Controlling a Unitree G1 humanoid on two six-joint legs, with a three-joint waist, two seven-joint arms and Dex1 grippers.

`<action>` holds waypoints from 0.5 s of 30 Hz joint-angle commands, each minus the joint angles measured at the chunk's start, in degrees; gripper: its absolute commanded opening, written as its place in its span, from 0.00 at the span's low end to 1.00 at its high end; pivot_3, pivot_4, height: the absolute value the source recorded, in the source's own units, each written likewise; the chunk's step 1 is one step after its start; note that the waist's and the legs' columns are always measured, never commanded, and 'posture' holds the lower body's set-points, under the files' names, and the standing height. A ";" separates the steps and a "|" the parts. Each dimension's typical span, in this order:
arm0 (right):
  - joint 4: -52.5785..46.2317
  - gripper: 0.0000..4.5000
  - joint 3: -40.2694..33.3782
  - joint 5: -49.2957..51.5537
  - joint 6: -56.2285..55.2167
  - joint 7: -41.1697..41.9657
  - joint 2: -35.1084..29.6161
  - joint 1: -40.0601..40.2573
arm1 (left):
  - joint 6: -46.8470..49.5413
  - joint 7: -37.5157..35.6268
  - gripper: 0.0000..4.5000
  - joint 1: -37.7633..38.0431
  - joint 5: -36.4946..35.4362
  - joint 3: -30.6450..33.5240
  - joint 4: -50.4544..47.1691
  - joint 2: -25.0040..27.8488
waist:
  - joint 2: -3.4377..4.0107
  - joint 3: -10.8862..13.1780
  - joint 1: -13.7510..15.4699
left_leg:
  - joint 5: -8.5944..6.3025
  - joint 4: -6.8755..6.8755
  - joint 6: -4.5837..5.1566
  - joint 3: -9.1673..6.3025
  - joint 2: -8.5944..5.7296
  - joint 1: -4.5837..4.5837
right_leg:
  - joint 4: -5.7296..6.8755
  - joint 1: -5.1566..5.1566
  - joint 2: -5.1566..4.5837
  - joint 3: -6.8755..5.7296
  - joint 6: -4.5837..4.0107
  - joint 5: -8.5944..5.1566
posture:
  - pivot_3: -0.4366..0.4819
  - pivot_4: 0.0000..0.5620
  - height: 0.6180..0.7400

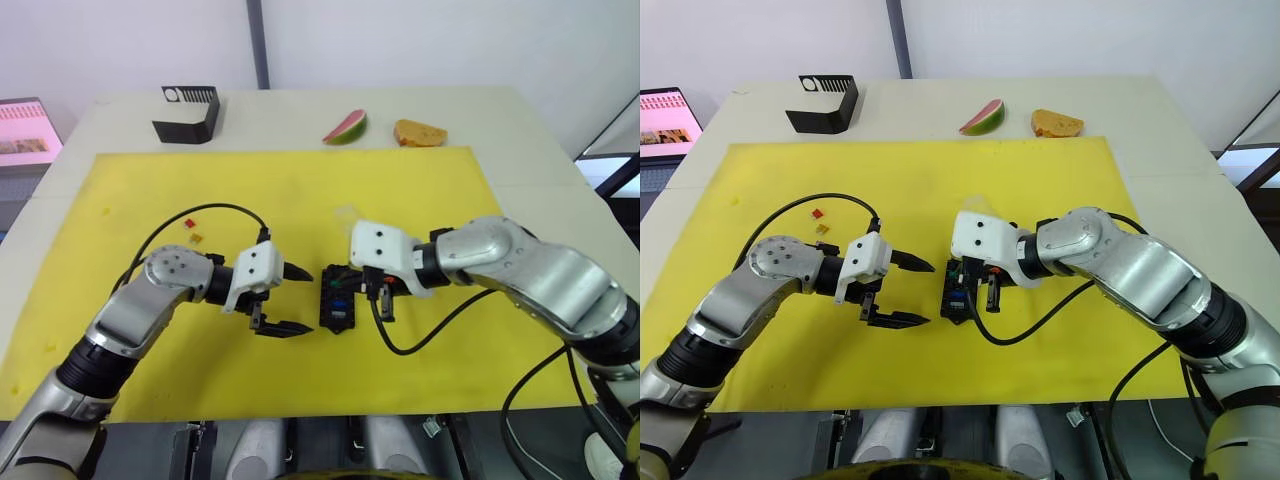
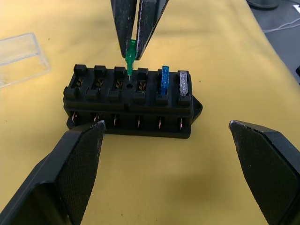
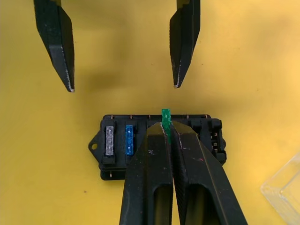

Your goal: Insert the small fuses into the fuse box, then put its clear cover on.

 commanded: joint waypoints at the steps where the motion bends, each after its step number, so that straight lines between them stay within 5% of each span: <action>1: -0.80 0.00 -0.32 -2.51 -1.47 1.71 0.29 0.73 | -0.03 0.11 0.99 0.38 0.36 1.09 -1.54 -0.20 | 0.00 0.00 0.00 | 0.00 0.00 0.00 0.00 0.00 0.00 | 0.00 0.00 0.00 0.00 0.00 0.00 | 0.48 0.27 1.00; 15: -0.90 0.00 -0.56 -7.12 -0.37 4.47 3.02 2.12 | -0.04 0.41 0.99 -1.06 2.40 0.60 -0.37 -2.73 | 0.00 0.00 -0.02 | 0.01 0.02 -0.01 0.00 -0.01 0.02 | 0.04 0.00 0.01 -0.01 0.01 0.01 | 0.48 0.27 1.00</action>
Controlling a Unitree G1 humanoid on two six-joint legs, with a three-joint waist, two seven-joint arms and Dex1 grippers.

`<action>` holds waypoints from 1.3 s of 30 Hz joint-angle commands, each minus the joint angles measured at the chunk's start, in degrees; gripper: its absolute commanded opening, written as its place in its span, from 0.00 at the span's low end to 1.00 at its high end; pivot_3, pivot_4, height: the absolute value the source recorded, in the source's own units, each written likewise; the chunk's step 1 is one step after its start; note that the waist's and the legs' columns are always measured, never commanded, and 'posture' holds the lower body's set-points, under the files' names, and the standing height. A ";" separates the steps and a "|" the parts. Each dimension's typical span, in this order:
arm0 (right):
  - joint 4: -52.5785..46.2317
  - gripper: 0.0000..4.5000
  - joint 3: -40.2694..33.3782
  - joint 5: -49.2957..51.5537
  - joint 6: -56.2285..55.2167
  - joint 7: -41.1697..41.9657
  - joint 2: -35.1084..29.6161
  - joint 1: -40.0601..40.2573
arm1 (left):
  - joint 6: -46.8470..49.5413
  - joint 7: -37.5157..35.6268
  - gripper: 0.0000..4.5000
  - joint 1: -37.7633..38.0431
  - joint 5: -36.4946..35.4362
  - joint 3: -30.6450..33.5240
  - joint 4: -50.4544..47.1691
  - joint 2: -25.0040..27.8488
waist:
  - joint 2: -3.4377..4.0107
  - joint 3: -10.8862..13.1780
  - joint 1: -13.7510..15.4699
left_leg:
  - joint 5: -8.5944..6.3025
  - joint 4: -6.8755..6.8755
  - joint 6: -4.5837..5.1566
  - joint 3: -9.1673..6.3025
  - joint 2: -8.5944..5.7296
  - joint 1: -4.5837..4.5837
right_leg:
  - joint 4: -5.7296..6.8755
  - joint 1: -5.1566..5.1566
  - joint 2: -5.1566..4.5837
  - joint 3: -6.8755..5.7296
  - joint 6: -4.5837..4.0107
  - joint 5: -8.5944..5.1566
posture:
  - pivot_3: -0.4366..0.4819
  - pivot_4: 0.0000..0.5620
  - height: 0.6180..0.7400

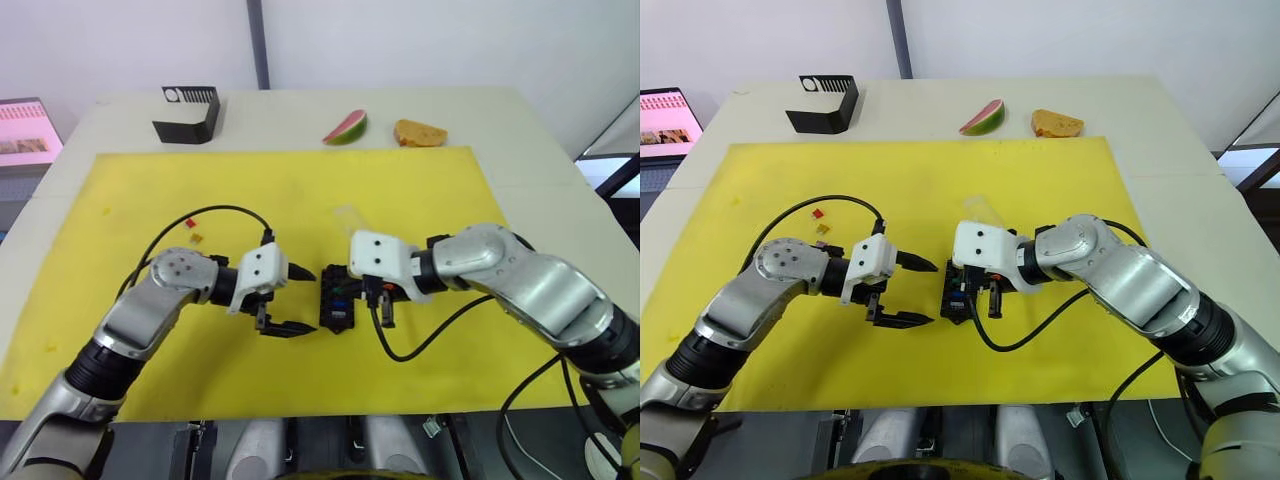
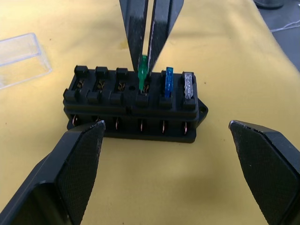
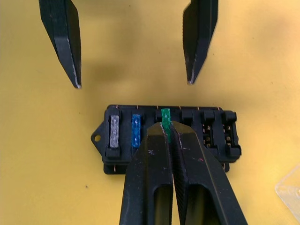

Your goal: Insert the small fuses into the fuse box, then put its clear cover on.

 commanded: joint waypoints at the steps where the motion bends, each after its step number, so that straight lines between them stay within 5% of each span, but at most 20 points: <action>1: -0.96 0.00 -0.51 -1.16 -0.01 0.63 0.49 -0.47 | -0.28 -0.28 0.99 -1.30 0.34 0.60 -0.29 -0.56 | -0.01 0.00 0.03 | 0.00 0.00 0.00 0.00 0.00 0.00 | 0.00 0.00 0.00 0.00 0.00 0.00 | 0.48 0.27 1.00; 39: 0.29 0.00 0.72 -6.73 0.75 3.81 2.79 0.06 | -0.37 0.59 0.99 -1.73 1.86 0.84 0.39 -2.88 | -0.01 -0.02 -0.01 | 0.03 0.04 -0.05 0.00 -0.01 0.04 | 0.08 0.01 0.06 -0.01 0.01 0.01 | 0.48 0.27 1.00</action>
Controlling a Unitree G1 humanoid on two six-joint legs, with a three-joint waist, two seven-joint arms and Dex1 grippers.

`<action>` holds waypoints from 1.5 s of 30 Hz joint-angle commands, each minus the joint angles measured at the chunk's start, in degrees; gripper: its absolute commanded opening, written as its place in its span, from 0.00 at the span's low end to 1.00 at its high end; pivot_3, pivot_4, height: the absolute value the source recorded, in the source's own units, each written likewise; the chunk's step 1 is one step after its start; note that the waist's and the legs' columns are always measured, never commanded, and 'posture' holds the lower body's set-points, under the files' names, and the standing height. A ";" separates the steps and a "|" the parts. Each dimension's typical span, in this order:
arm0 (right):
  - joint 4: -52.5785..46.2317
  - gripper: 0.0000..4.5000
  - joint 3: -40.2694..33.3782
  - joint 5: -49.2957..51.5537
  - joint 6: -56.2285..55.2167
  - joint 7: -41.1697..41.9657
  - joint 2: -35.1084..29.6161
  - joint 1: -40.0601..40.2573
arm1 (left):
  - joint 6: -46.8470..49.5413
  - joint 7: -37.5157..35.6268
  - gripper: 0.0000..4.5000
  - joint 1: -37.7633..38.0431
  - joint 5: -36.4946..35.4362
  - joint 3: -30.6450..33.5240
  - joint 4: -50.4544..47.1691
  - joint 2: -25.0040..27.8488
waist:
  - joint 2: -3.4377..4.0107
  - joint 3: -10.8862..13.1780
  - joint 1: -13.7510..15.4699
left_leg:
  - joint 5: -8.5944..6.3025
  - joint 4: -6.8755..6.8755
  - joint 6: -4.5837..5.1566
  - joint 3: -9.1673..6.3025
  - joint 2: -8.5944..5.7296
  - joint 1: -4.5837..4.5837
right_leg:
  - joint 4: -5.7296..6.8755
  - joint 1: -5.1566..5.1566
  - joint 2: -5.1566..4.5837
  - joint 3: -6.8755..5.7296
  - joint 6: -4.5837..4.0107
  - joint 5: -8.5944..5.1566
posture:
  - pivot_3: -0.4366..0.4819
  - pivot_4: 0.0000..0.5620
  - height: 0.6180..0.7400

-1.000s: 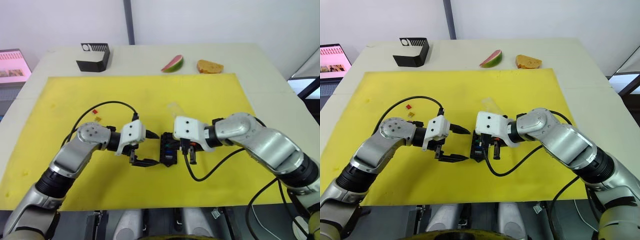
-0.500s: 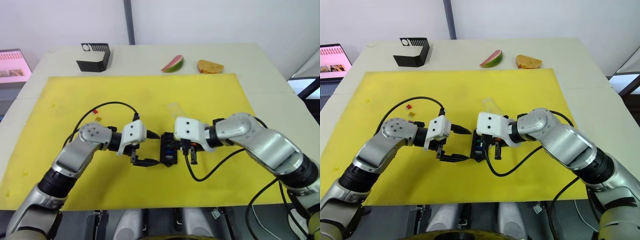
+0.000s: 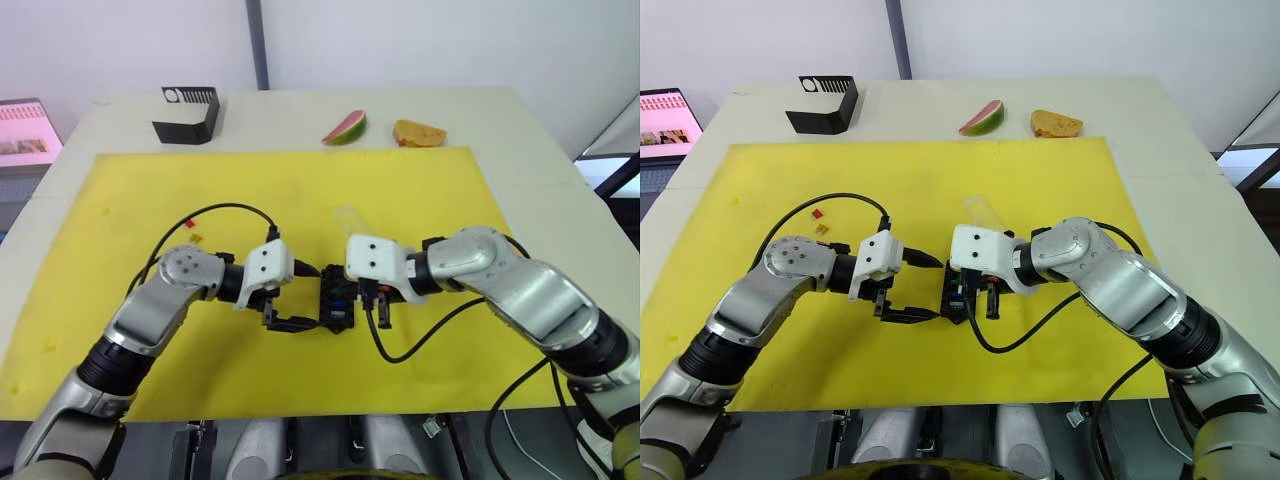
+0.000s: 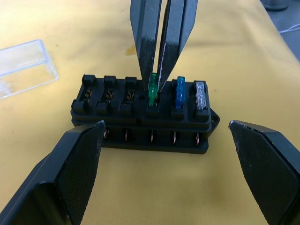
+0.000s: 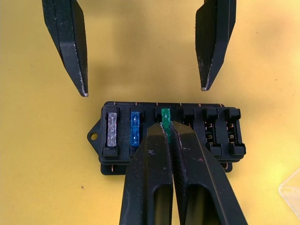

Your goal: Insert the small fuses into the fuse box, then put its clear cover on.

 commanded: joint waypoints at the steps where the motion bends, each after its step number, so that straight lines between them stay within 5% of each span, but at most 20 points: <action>1: -0.21 0.00 0.82 -0.75 0.56 0.56 0.44 -1.37 | -0.54 0.12 0.99 -0.83 0.13 0.81 -0.98 -0.27 | 0.00 0.00 -0.01 | 0.00 0.00 0.00 0.00 0.00 0.00 | 0.00 0.00 0.00 0.00 0.00 0.00 | 0.48 0.27 1.00; 45: -1.67 0.00 1.36 -0.12 6.85 0.85 0.64 -1.97 | -1.44 0.70 0.99 -0.67 1.45 0.70 -0.33 -1.88 | 0.00 -0.03 0.03 | 0.05 0.03 -0.08 0.00 -0.01 0.02 | 0.03 0.02 0.02 0.00 0.00 0.00 | 0.48 0.27 1.00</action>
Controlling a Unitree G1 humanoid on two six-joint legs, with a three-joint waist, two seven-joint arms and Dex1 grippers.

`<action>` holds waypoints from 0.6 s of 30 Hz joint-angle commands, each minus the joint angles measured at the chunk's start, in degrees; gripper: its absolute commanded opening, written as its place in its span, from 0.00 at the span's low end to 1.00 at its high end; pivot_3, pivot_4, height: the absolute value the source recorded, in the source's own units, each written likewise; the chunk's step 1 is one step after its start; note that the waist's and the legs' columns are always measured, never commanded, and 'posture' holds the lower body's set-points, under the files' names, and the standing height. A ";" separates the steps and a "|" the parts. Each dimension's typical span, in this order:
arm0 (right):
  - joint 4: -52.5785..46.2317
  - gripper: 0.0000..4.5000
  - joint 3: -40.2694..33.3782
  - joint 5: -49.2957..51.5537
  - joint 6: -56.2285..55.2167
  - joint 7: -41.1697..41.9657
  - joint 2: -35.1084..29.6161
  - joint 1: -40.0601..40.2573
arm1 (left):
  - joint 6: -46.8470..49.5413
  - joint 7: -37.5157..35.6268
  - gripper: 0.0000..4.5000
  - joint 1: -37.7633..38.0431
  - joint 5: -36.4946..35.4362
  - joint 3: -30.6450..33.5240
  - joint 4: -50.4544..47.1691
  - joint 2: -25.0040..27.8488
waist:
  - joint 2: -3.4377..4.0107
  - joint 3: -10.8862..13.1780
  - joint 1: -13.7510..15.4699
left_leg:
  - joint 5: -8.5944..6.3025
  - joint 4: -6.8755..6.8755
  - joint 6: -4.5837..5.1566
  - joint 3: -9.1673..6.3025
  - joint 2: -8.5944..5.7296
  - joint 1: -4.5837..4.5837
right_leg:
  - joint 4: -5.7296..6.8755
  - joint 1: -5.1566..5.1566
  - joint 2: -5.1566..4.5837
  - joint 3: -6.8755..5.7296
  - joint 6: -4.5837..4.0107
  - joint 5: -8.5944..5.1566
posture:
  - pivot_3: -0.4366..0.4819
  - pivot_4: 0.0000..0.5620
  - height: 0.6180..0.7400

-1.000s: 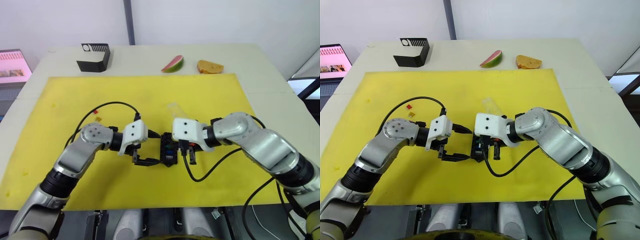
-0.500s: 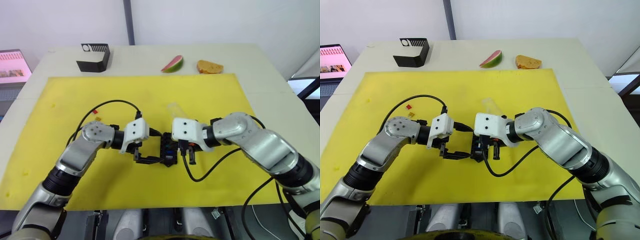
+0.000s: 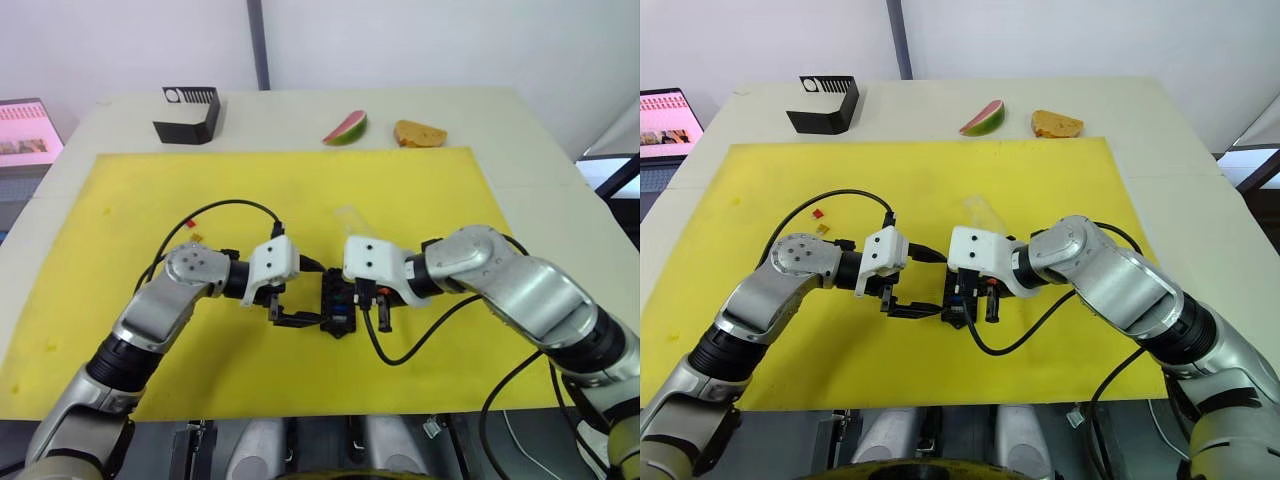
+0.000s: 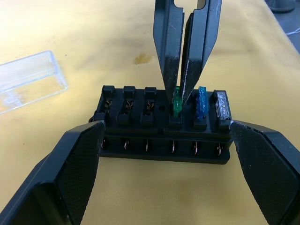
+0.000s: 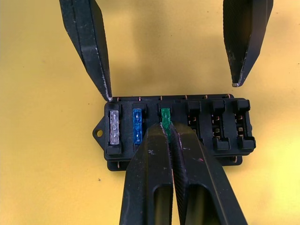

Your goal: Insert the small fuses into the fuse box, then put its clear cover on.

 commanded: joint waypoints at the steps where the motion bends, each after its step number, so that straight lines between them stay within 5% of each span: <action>1: 0.09 0.00 0.89 -1.10 -1.57 -0.76 -0.10 0.13 | -0.96 -0.05 0.99 0.24 0.08 0.77 -1.18 0.29 | 0.00 0.00 -0.01 | 0.00 0.00 0.00 0.00 0.00 0.00 | 0.00 0.00 0.00 0.00 0.00 0.00 | 0.48 0.27 1.00; 12: 0.61 0.00 -0.79 -0.30 -2.45 -0.64 -0.11 -0.48 | -1.15 -0.15 0.99 0.02 0.12 0.83 -0.78 0.26 | 0.00 0.00 -0.05 | 0.01 0.00 -0.01 0.00 0.00 0.00 | 0.02 0.00 0.01 0.00 0.00 0.00 | 0.48 0.27 1.00; 17: 0.16 0.41 -5.77 3.41 -0.94 0.88 -0.31 -2.09 | -1.70 -0.61 1.00 -0.30 0.23 0.95 0.10 0.33 | 0.00 0.00 0.00 | 0.01 0.01 -0.01 0.00 0.00 0.00 | 0.03 0.00 0.01 0.00 0.00 0.00 | 0.48 0.27 1.00; 18: 0.35 0.41 -6.66 3.91 -0.76 0.92 -0.34 -2.34 | -1.85 -0.77 1.00 -0.31 0.21 0.99 0.23 0.44 | 0.00 0.00 0.00 | 0.01 0.01 -0.01 0.00 0.00 0.00 | 0.03 0.00 0.01 0.00 0.00 0.00 | 0.48 0.27 1.00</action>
